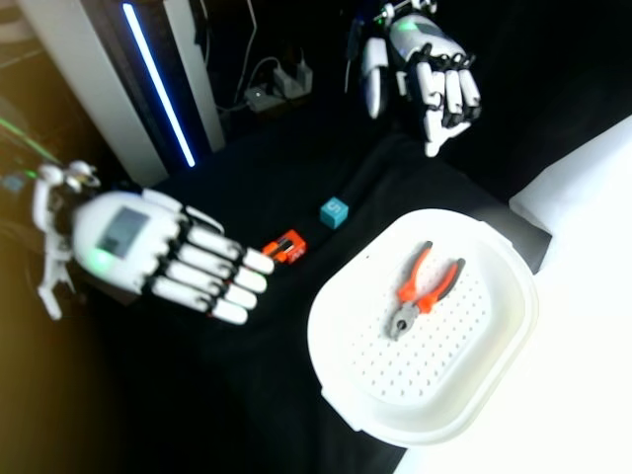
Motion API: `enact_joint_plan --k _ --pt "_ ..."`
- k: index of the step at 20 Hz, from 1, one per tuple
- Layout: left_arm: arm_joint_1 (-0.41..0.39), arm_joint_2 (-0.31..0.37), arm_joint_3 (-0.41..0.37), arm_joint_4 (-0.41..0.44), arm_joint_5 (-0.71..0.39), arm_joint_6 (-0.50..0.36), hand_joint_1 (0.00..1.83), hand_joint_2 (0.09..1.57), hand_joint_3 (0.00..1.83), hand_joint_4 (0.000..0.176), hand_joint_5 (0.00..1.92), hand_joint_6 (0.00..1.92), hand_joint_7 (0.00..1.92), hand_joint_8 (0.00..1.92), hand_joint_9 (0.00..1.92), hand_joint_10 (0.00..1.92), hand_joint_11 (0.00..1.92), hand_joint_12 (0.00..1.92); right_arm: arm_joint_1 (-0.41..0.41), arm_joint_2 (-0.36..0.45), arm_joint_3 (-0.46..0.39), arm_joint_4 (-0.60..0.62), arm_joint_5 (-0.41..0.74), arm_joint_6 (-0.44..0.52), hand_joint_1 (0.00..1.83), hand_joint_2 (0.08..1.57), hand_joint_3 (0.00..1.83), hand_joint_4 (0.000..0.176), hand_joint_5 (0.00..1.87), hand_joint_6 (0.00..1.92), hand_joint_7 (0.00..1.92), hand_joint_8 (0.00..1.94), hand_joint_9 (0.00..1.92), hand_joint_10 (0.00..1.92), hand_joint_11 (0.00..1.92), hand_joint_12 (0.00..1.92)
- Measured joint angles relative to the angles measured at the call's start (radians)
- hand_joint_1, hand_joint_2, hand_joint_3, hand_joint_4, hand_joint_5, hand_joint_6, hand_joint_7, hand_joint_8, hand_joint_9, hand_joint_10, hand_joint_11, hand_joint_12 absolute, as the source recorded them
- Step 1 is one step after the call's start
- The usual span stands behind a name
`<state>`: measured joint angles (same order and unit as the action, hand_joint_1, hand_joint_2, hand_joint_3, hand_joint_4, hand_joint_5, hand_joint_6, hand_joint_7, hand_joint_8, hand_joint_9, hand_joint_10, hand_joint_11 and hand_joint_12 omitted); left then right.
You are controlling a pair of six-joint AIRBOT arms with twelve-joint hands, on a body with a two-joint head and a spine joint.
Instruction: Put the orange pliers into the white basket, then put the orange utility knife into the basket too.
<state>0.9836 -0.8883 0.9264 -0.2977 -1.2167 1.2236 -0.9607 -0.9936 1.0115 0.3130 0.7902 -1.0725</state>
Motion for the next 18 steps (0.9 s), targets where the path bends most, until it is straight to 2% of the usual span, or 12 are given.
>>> enact_joint_plan --k 2,3,4,5,6,7,8,11,15,16,17,18 --pt "0.032 0.001 -0.006 -0.019 -0.030 -0.017 0.29 1.44 0.00 0.000 0.34 0.01 0.65 0.10 0.55 0.88 0.31 1.50 0.025 -0.036 0.033 0.000 -0.048 0.000 0.48 1.31 0.00 0.000 0.05 0.01 0.09 0.00 0.14 0.02 0.00 0.49" --pt "0.047 0.007 -0.017 -0.035 -0.045 -0.017 0.33 1.44 0.00 0.003 0.35 0.01 0.66 0.09 0.56 0.87 0.31 1.52 0.037 -0.055 0.050 -0.005 -0.081 0.000 0.51 1.33 0.00 0.000 0.27 0.04 0.37 0.05 0.30 0.14 0.00 0.91" --pt "0.052 0.010 -0.018 -0.036 -0.057 -0.018 0.33 1.44 0.00 0.003 0.35 0.01 0.66 0.09 0.56 0.87 0.31 1.52 0.047 -0.065 0.060 -0.010 -0.099 0.000 0.51 1.33 0.00 0.000 0.27 0.04 0.37 0.05 0.30 0.14 0.00 0.91" --pt "0.062 0.014 -0.020 -0.039 -0.077 -0.018 0.34 1.44 0.00 0.007 0.36 0.01 0.66 0.09 0.56 0.88 0.33 1.52 0.060 -0.080 0.076 -0.016 -0.124 0.000 0.57 1.32 0.00 0.000 0.53 0.19 0.61 0.16 0.47 0.26 0.00 1.22" --pt "0.071 0.017 -0.028 -0.045 -0.101 -0.018 0.33 1.45 0.00 0.011 0.36 0.01 0.66 0.10 0.55 0.98 0.36 1.56 0.070 -0.090 0.087 -0.016 -0.137 -0.003 0.82 1.36 0.01 0.048 0.56 1.58 0.60 1.25 0.44 1.52 0.31 1.86" --pt "0.074 0.018 -0.029 -0.045 -0.107 -0.019 0.33 1.45 0.00 0.011 0.36 0.01 0.66 0.10 0.55 0.98 0.36 1.56 0.076 -0.095 0.092 -0.017 -0.134 -0.005 0.82 1.36 0.01 0.048 0.56 1.58 0.60 1.25 0.44 1.52 0.31 1.86" --pt "0.081 0.018 -0.029 -0.043 -0.117 -0.019 0.34 1.44 0.00 0.013 0.36 0.01 0.66 0.10 0.55 1.00 0.35 1.57 0.086 -0.100 0.101 -0.020 -0.130 -0.011 0.91 1.36 0.01 0.000 0.57 1.67 0.78 1.80 0.77 1.84 0.78 1.91" --pt "0.084 0.018 -0.030 -0.061 -0.133 -0.026 0.30 1.43 0.00 0.013 0.35 0.00 0.65 0.11 0.55 1.04 0.33 1.57 0.101 -0.109 0.111 -0.027 -0.123 -0.039 1.35 1.26 0.00 0.000 0.99 1.92 1.15 1.94 1.20 1.92 1.22 1.92" --pt "0.113 0.018 -0.031 -0.073 -0.150 -0.043 0.31 1.42 0.00 0.030 0.36 0.01 0.65 0.12 0.53 0.99 0.34 1.53 0.150 -0.102 0.089 -0.052 -0.129 -0.047 1.33 1.25 0.00 0.011 0.92 1.92 1.14 1.94 1.24 1.92 1.24 1.92" --pt "0.119 0.018 -0.031 -0.085 -0.155 -0.045 0.29 1.42 0.00 0.033 0.36 0.00 0.65 0.12 0.52 0.98 0.34 1.53 0.173 -0.087 0.058 -0.086 -0.129 -0.049 1.29 1.30 0.01 0.055 0.83 1.92 1.08 1.94 1.22 1.92 1.25 1.92" --pt "0.120 0.018 -0.031 -0.091 -0.157 -0.045 0.28 1.43 0.00 0.035 0.35 0.00 0.65 0.12 0.49 0.96 0.29 1.57 0.203 -0.060 0.022 -0.150 -0.113 -0.045 1.25 1.31 0.01 0.069 0.79 1.92 1.05 1.94 1.21 1.92 1.23 1.92" --pt "0.120 0.018 -0.031 -0.089 -0.163 -0.045 0.25 1.42 0.00 0.049 0.36 0.01 0.66 0.12 0.48 0.97 0.27 1.60 0.244 -0.034 0.001 -0.217 -0.079 -0.040 1.27 1.30 0.00 0.042 0.77 1.92 1.06 1.94 1.20 1.92 1.21 1.92"
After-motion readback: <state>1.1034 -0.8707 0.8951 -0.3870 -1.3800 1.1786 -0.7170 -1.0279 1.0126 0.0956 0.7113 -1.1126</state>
